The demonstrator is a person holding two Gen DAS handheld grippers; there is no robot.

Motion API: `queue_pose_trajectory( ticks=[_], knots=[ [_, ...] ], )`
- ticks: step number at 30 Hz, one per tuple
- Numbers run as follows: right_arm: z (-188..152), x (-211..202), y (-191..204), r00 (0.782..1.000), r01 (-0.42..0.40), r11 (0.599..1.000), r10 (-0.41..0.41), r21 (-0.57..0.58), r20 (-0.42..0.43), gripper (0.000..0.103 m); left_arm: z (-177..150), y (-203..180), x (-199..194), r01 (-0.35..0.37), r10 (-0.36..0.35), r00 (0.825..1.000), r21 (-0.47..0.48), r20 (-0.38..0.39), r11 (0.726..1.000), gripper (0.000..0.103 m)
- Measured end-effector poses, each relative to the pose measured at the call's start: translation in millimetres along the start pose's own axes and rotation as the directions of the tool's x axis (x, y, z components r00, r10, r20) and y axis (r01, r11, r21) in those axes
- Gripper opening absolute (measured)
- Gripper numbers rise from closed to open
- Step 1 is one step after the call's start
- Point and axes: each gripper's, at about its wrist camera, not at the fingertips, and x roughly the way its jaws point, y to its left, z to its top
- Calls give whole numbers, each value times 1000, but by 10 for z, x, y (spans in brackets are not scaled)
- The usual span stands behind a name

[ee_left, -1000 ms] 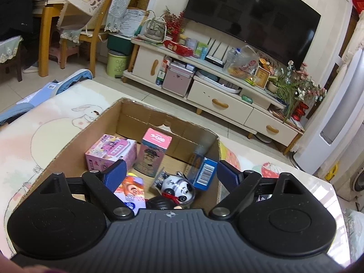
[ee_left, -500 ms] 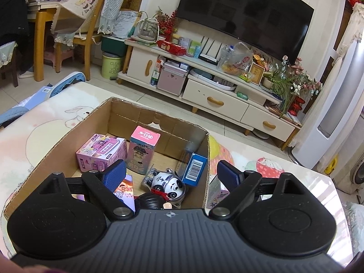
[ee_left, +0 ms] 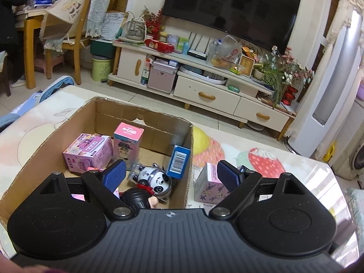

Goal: Organize rigid objects
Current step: 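Move both tools back over the table toward the pink cube box and space cube, then grasp the pink patterned cube box with the left tool while the right grasps the space-print cube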

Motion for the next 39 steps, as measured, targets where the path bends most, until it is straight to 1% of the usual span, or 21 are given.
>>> queue_pose_trajectory(
  ticks=[6,8,13,14,17,19,21,23,26,28,30,31,33,36,39],
  knots=[
    [15,293,-116,998,-41,999,41,-9,-41,83,-67,-133,-4,5,-5,1000,53,-5,999,103],
    [45,376,-129,996,-71,997,70,-15,-50,83,-89,-182,6,9,-8,1000,72,-8,997,103],
    [101,533,-93,992,-110,991,105,-76,-63,83,-134,-299,39,13,-11,1000,124,-17,992,103],
    [105,561,-83,992,-117,989,111,-91,-62,84,-143,-315,46,11,-9,1000,134,-17,991,103],
    [121,629,-52,992,-117,985,110,-129,-63,94,-164,-357,82,9,-6,1000,153,-21,988,103],
    [135,660,-50,991,-129,981,122,-145,-56,94,-181,-400,107,5,-1,1000,160,-24,987,103],
    [155,713,-50,991,-129,979,120,-157,-67,95,-196,-431,135,4,1,1000,172,-29,985,103],
    [185,768,-68,988,-143,978,133,-151,-78,95,-209,-455,158,4,2,999,184,-32,983,103],
    [204,785,-88,986,-161,977,153,-141,-65,94,-225,-493,197,6,2,999,203,-40,979,103],
    [216,808,-89,983,-177,975,168,-136,-74,85,-243,-532,216,6,3,999,212,-42,977,103],
    [216,804,-92,978,-204,970,195,-131,-80,67,-260,-574,232,8,1,999,215,-42,977,103],
    [218,793,-95,977,-209,969,200,-130,-75,61,-268,-591,238,10,-1,999,216,-41,976,103],
    [215,779,-116,977,-208,970,200,-122,-71,60,-283,-616,249,15,-7,999,223,-40,975,103],
    [206,742,-167,975,-216,972,211,-94,-62,59,-306,-648,286,5,3,999,235,-35,972,103],
    [188,672,-251,979,-202,977,198,-71,-58,59,-321,-685,316,9,-1,999,232,-35,973,103]
  ],
)
